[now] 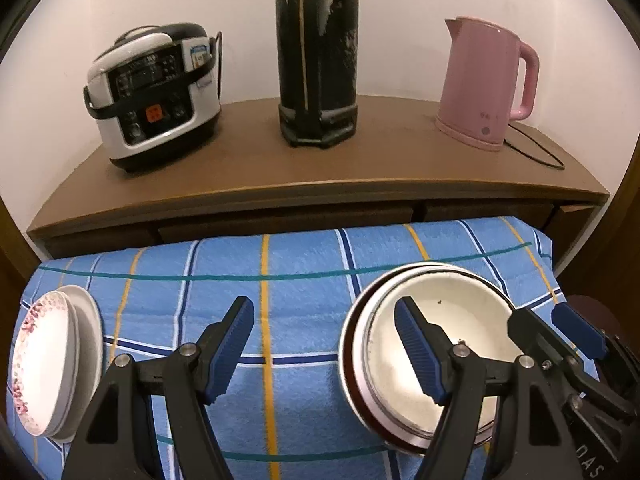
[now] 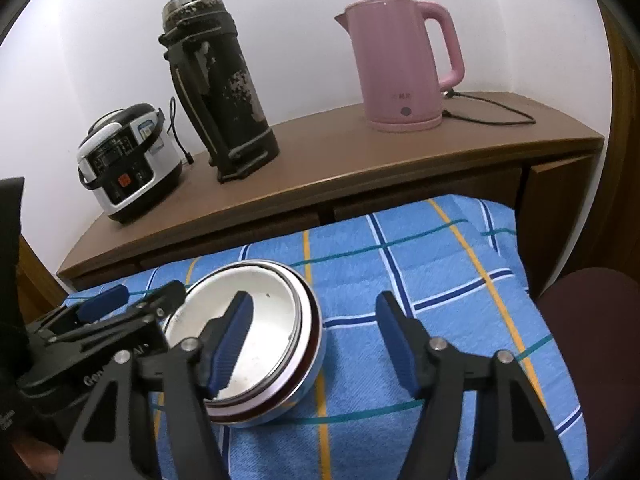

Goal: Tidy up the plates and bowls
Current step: 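Move both tools to the bowl stack rim and close them on it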

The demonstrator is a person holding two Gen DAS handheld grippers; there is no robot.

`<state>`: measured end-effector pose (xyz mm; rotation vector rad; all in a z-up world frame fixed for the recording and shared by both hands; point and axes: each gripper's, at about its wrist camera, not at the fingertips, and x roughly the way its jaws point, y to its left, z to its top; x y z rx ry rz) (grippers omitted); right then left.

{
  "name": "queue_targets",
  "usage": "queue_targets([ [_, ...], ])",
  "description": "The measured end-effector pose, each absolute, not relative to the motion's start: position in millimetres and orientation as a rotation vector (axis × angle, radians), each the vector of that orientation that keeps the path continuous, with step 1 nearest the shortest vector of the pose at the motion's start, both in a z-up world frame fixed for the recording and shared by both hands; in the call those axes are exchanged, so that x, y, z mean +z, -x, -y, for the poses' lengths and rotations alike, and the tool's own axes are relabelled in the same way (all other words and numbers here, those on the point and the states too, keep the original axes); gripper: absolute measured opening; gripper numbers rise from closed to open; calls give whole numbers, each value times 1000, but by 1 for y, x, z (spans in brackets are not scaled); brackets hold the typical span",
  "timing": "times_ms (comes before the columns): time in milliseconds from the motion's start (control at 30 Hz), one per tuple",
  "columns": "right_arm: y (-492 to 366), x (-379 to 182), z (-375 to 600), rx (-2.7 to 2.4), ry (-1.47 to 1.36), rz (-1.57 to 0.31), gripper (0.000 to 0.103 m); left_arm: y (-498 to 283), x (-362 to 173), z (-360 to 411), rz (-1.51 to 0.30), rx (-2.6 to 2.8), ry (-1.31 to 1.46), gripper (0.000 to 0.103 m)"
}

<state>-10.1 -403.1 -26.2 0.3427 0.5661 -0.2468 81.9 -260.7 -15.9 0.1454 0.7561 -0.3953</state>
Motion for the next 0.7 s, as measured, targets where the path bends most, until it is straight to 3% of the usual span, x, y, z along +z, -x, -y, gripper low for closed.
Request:
queue_targets([
  [433, -1, -36, 405, -252, -367, -591, 60, -93, -29, 266, -792, -376, -154, 75],
  [700, -8, -42, 408, -243, -397, -625, 52, -95, -33, 269, -800, -374, -154, 75],
])
